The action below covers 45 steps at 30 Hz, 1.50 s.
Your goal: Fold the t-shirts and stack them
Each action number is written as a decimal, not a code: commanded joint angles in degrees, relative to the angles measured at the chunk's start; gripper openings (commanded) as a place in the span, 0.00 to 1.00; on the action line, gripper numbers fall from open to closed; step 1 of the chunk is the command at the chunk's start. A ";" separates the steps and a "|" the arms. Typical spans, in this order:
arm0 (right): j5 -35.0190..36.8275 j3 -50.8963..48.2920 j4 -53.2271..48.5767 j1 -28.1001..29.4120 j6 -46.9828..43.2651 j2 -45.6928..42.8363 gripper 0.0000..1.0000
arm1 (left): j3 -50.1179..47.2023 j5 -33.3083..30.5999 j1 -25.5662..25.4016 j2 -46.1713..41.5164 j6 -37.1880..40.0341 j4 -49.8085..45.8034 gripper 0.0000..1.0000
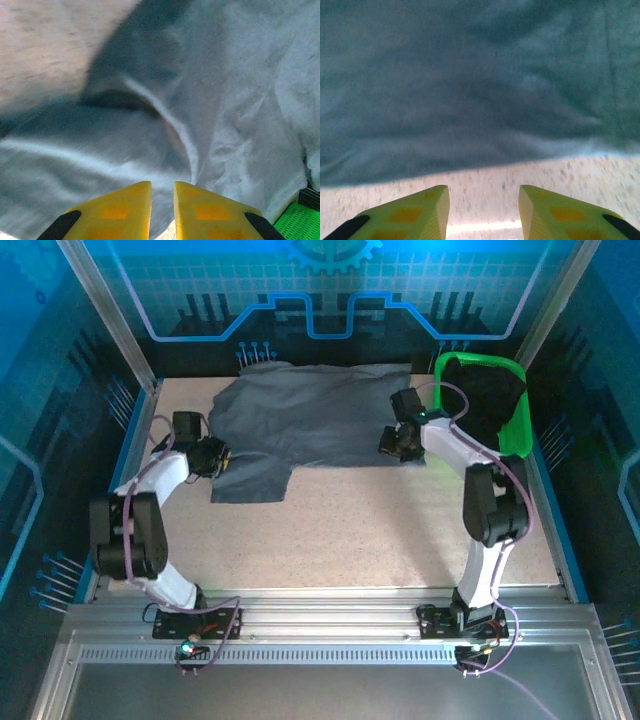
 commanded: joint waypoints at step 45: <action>-1.60 -10.50 -10.82 4.36 -2.24 -9.82 0.49 | 0.39 0.65 -4.86 -3.05 -0.46 -4.36 0.29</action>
